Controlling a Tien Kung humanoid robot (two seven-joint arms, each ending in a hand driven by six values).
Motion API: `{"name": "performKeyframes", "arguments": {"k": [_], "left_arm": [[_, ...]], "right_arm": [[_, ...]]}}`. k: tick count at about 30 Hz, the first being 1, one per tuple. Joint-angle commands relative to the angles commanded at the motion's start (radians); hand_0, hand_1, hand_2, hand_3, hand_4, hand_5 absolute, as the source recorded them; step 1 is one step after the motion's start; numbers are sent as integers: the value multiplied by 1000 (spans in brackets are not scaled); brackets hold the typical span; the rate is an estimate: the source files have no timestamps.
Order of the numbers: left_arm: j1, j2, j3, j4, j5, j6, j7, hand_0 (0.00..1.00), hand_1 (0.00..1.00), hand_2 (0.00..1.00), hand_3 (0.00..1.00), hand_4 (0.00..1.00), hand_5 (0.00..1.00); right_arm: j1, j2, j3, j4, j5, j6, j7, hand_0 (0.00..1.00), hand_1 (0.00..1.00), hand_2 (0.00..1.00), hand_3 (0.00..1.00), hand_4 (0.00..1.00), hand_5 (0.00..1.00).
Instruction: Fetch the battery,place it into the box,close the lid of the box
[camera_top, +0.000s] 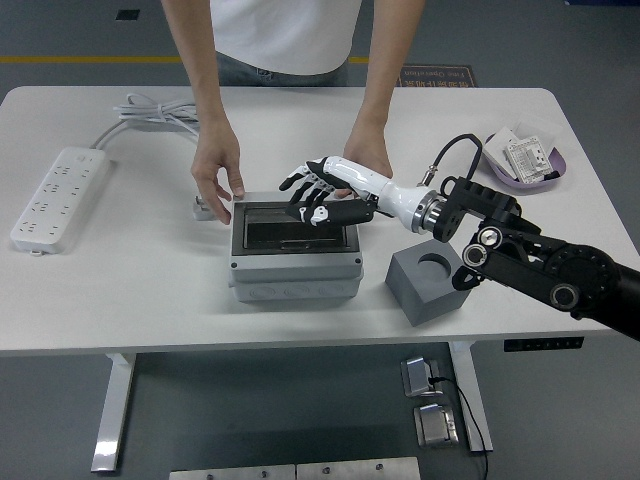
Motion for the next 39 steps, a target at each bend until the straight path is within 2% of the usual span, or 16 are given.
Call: {"name": "performKeyframes", "arguments": {"k": [4,9,10,12,14,16,20,22,24,27,29,34,35,39], "left_arm": [[13,-5,-10,2,2,-1,1,640,709,662,683,693,190],[31,-17,-33,5,8,-2,1,639,710,662,683,693,192],[34,-20,-37,5,10,-2,2,639,710,662,683,693,192],[39,-24,-42,6,12,-3,2,639,709,662,684,693,191],[45,-29,-55,7,18,-3,2,639,709,662,684,693,191],[48,-32,-62,7,21,-2,1,639,709,662,684,693,191],[54,-40,-71,9,25,-1,0,640,709,662,685,693,190],[54,-42,-74,9,27,-1,0,641,709,663,684,693,192],[54,-42,-76,10,30,-1,0,641,709,663,684,693,192],[52,-42,-79,10,32,-1,-1,641,709,663,684,693,192],[50,-43,-75,11,31,0,-1,640,710,663,685,694,194],[48,-47,-69,12,28,0,0,640,710,663,685,694,194],[48,-47,-70,12,29,1,0,641,709,663,685,695,193],[49,-51,-90,13,44,2,3,641,709,663,685,695,193]], "right_arm": [[-88,-30,123,87,-78,69,-70,548,551,617,712,700,446],[-250,29,312,223,-158,180,-204,542,545,609,711,698,443],[-281,37,345,248,-158,182,-209,542,545,609,711,698,443],[-353,46,423,299,-143,153,-177,536,538,605,711,701,438],[-429,62,507,342,-100,96,-105,536,538,605,711,701,438],[-489,77,578,353,-62,49,-39,536,538,605,711,701,438],[-608,119,718,289,80,-63,126,528,533,605,688,707,447],[-650,128,770,241,158,-94,204,518,532,603,654,705,467],[-678,133,815,197,232,-98,267,518,532,603,654,705,467],[-683,134,874,133,313,-43,298,518,532,603,654,705,467],[-673,129,914,87,318,1,270,507,510,566,617,711,473],[-643,115,979,-27,299,95,213,507,510,566,617,711,473],[-638,113,987,-49,294,106,206,495,519,560,619,771,648],[-626,110,1013,-116,276,136,181,495,519,560,619,771,648]]}}
